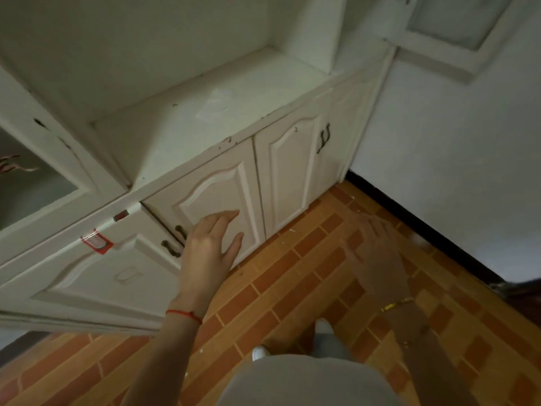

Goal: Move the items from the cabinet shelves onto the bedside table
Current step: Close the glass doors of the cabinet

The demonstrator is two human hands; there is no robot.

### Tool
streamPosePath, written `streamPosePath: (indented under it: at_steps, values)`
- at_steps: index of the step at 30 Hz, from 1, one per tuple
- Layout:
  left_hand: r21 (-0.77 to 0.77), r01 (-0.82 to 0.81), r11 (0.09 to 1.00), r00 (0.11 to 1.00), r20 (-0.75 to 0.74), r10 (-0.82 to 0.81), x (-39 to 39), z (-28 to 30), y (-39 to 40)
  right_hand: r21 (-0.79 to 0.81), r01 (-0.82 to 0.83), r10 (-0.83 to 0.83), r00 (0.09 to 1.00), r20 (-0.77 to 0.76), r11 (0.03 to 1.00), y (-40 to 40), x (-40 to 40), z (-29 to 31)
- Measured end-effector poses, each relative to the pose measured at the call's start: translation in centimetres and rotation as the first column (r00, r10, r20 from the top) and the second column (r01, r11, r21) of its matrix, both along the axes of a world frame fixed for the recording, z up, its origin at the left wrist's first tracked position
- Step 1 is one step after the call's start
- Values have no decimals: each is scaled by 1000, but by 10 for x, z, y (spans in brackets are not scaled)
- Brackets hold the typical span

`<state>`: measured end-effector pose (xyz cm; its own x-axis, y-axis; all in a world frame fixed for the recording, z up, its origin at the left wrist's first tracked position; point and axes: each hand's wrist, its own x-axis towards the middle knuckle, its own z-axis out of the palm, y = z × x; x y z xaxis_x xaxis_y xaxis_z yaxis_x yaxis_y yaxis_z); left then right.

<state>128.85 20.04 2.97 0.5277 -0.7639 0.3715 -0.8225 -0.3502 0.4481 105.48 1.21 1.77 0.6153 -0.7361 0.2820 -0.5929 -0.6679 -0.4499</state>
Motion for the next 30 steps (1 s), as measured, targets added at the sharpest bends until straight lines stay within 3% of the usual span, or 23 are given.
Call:
streamPosePath:
  at_steps: [18,30]
  values:
    - [-29,217,976,972,-80,-219,-178,-15,-237,107,263,-266,964,16,959,-158,-228,-9]
    - [-34,245,969,967,-65,-247,-196,-16,-365,145,285,-294,955,48,948,-280,-232,-16]
